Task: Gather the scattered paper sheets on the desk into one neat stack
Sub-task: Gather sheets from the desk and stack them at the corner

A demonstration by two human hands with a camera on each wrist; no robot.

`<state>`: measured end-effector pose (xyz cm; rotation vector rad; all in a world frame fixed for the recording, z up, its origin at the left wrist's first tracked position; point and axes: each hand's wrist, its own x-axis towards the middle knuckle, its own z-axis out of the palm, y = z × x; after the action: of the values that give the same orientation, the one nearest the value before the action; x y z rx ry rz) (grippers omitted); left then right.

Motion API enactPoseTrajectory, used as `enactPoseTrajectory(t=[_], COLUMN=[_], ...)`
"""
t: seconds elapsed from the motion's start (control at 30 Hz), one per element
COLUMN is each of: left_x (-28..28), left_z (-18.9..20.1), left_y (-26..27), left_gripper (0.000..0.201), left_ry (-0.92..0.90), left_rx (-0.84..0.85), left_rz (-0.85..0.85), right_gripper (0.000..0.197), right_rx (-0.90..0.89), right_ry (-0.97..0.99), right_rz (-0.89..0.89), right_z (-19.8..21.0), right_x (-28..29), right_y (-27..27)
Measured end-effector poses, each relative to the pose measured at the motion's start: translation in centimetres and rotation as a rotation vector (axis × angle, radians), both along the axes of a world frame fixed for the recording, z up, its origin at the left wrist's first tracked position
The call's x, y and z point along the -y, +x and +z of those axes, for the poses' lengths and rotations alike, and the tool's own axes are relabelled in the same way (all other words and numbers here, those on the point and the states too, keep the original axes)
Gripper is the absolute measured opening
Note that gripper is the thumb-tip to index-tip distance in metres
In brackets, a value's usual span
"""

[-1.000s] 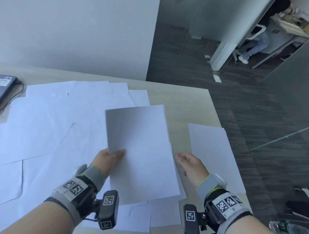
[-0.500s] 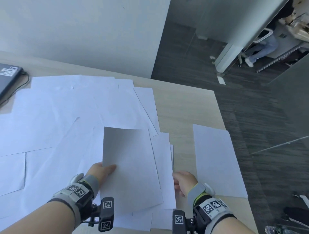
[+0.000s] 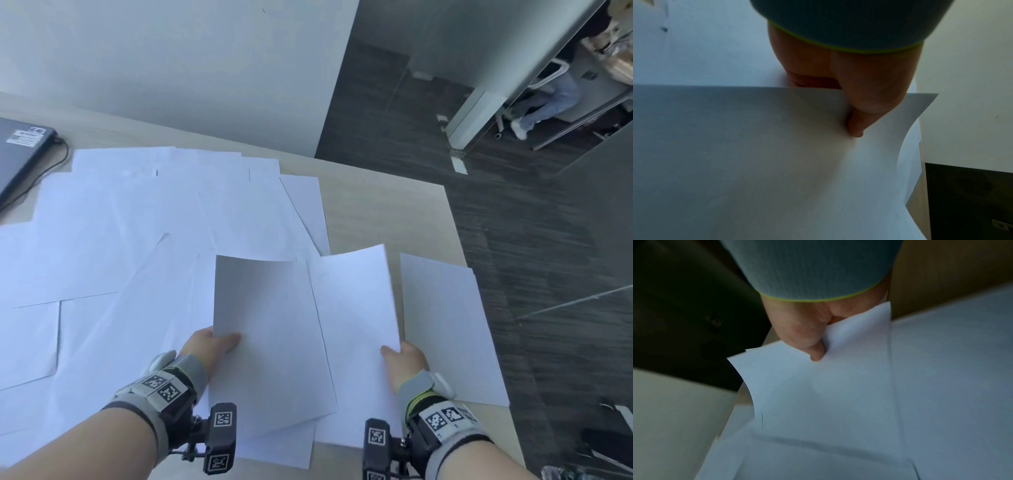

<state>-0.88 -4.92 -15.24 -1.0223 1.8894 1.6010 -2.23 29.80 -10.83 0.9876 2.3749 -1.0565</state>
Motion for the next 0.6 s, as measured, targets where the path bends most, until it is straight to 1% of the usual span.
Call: enactPoseTrajectory(t=[0.07, 0.13, 0.2, 0.27, 0.3, 0.33, 0.4, 0.5, 0.57, 0.6], left_x=[0.0, 0.0, 0.0, 0.0, -0.1, -0.2, -0.3, -0.7, -0.9, -1.0], left_z=[0.0, 0.1, 0.4, 0.6, 0.7, 0.7, 0.7, 0.9, 0.9, 1.1], left_y=[-0.1, -0.1, -0.1, -0.1, -0.1, -0.1, -0.2, 0.0, 0.1, 0.1], left_gripper=[0.007, 0.007, 0.008, 0.009, 0.009, 0.009, 0.012, 0.015, 0.023, 0.031], left_ry=[-0.009, -0.002, -0.003, -0.019, -0.031, -0.041, -0.048, -0.071, -0.068, -0.065], left_rx=[0.004, 0.009, 0.011, 0.01, 0.008, 0.007, 0.0, -0.001, -0.007, -0.002], left_rz=[0.001, 0.003, 0.0, -0.01, -0.025, -0.038, -0.067, -0.111, -0.097, -0.082], right_gripper=[0.019, 0.021, 0.018, 0.016, 0.015, 0.014, 0.011, 0.013, 0.014, 0.014], right_rx=[-0.075, -0.156, -0.242, -0.302, -0.312, -0.31, -0.254, -0.13, -0.055, -0.029], right_ry=[0.025, 0.025, 0.003, -0.044, -0.099, -0.16, -0.248, -0.258, -0.307, -0.332], right_rz=[-0.116, -0.264, -0.379, -0.416, -0.418, -0.403, -0.315, -0.141, -0.03, 0.021], right_z=[0.5, 1.2, 2.1, 2.9, 3.3, 3.4, 3.0, 0.8, -0.1, -0.2], right_x=[-2.4, -4.8, -6.7, -7.6, -7.9, -7.8, -7.0, -5.0, -2.6, -1.1], right_y=[-0.3, -0.4, -0.3, 0.0, 0.3, 0.5, 0.9, 1.5, 1.9, 2.1])
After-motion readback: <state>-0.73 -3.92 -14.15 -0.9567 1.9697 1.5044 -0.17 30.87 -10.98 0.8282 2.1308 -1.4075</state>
